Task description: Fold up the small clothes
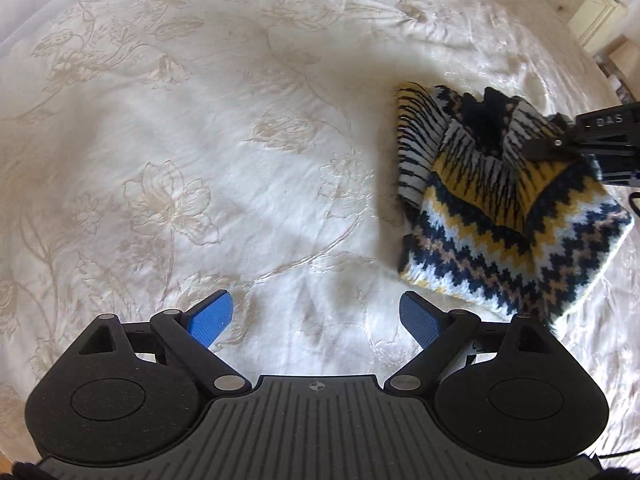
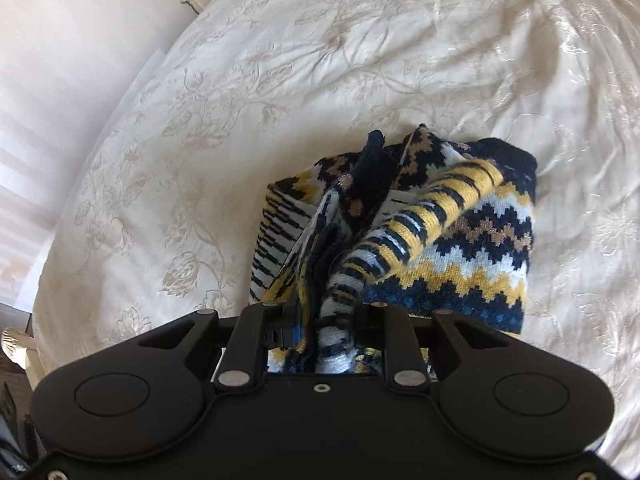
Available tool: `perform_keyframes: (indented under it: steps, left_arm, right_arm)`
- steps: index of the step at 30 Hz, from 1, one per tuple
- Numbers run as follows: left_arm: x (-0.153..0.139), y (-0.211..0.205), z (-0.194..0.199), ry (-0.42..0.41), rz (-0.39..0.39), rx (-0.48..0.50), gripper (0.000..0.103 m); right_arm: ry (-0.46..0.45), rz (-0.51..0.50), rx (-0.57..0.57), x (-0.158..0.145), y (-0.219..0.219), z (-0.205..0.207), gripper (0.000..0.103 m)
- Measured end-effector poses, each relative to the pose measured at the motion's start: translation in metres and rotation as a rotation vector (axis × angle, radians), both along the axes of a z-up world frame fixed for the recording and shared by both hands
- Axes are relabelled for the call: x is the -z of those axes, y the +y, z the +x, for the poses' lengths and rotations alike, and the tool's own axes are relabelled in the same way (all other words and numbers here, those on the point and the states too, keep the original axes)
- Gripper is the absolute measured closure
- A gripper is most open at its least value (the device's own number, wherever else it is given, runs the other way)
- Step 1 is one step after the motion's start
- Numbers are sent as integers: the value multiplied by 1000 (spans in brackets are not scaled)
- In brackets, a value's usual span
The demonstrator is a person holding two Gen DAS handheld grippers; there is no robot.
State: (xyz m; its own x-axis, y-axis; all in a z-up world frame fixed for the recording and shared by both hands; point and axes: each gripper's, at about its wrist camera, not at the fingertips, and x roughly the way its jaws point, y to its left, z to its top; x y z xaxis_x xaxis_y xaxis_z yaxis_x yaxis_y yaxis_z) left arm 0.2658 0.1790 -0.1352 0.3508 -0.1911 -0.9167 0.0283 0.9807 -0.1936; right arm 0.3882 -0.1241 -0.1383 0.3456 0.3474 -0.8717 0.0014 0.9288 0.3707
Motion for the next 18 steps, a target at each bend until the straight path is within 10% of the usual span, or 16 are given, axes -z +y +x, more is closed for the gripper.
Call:
perform_keyframes:
  steps: [5,11,18]
  left_arm:
    - [1,11,-5,7,-3,-9,12]
    - [1,11,-2,9,-8,-4,12]
    - [-10,-9,13,-22,-25,46,12]
  right_arm:
    - [22,-76,-34,21,35,9,63]
    - [-92,113,-41,6,35,0,52]
    - [-157,105,14,-9,-1,-25,45]
